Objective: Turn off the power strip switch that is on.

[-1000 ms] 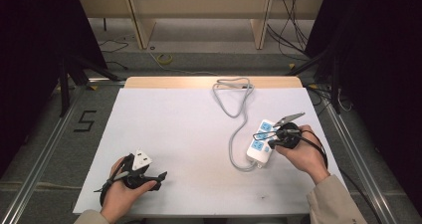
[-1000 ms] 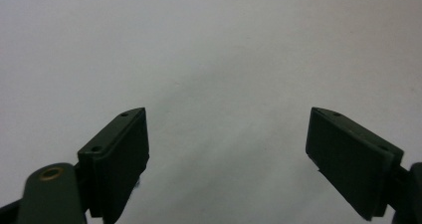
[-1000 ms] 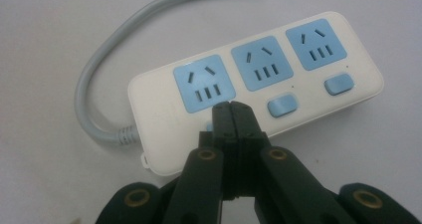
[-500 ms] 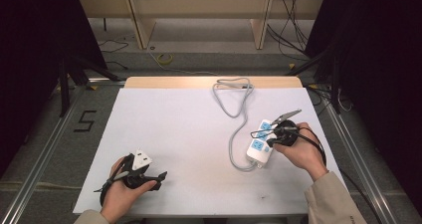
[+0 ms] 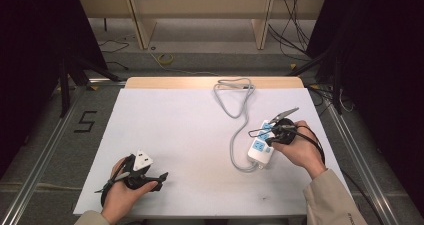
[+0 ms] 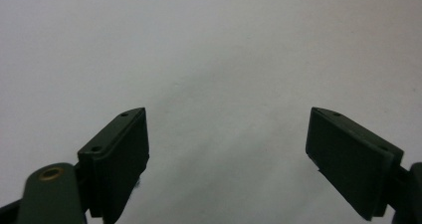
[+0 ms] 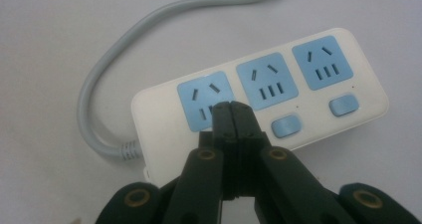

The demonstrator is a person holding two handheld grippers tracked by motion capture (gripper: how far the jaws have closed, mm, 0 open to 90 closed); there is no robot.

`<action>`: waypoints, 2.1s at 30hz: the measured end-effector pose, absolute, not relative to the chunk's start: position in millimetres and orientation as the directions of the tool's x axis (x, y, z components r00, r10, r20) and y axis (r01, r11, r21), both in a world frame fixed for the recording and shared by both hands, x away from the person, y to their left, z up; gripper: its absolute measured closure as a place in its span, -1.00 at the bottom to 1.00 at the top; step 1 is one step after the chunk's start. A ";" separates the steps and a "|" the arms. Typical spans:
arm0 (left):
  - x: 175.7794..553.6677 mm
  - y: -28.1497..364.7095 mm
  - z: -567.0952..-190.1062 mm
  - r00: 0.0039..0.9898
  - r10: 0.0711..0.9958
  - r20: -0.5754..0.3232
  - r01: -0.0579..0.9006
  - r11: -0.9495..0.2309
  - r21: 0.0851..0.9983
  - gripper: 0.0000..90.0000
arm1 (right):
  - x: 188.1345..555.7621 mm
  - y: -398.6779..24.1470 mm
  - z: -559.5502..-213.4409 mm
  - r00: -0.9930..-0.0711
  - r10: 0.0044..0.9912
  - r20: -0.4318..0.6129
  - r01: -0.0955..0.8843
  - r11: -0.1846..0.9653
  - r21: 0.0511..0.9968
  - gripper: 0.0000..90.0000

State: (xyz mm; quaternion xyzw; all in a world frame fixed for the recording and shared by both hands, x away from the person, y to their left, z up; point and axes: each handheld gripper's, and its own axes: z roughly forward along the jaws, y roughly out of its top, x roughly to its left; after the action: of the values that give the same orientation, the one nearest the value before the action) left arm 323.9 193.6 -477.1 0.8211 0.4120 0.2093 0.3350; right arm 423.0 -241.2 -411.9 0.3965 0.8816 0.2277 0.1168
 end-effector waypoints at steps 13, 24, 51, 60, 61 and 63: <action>324.0 193.3 -477.4 0.570 0.819 0.068 0.536 -0.434 0.725 -0.62 | 427.9 -238.3 -411.6 -0.663 0.748 -0.021 0.650 0.589 0.480 1.00; 324.8 192.6 -477.9 0.573 0.816 0.069 0.533 -0.436 0.725 -0.62 | 431.5 -238.0 -412.0 -0.657 0.753 -0.012 0.668 0.590 0.454 1.00; 324.7 192.6 -477.4 0.576 0.814 0.072 0.532 -0.440 0.723 -0.62 | 442.8 -233.4 -421.6 -0.642 0.767 0.004 0.706 0.589 0.393 1.00; 324.9 192.4 -477.6 0.576 0.814 0.072 0.532 -0.440 0.723 -0.62 | 443.3 -232.9 -424.6 -0.641 0.767 0.011 0.718 0.596 0.359 1.00; 324.9 192.5 -477.5 0.577 0.813 0.073 0.533 -0.442 0.722 -0.62 | 443.2 -232.9 -424.7 -0.642 0.767 0.012 0.719 0.596 0.357 1.00; 324.9 192.4 -477.5 0.577 0.814 0.073 0.532 -0.442 0.722 -0.62 | 442.9 -232.5 -425.4 -0.642 0.766 0.010 0.720 0.599 0.352 1.00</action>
State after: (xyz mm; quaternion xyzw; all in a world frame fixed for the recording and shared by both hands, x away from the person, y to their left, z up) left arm 324.9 192.4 -477.5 0.8227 0.4090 0.2105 0.3340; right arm 442.9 -232.5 -425.4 0.4168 0.8912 0.1640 0.0714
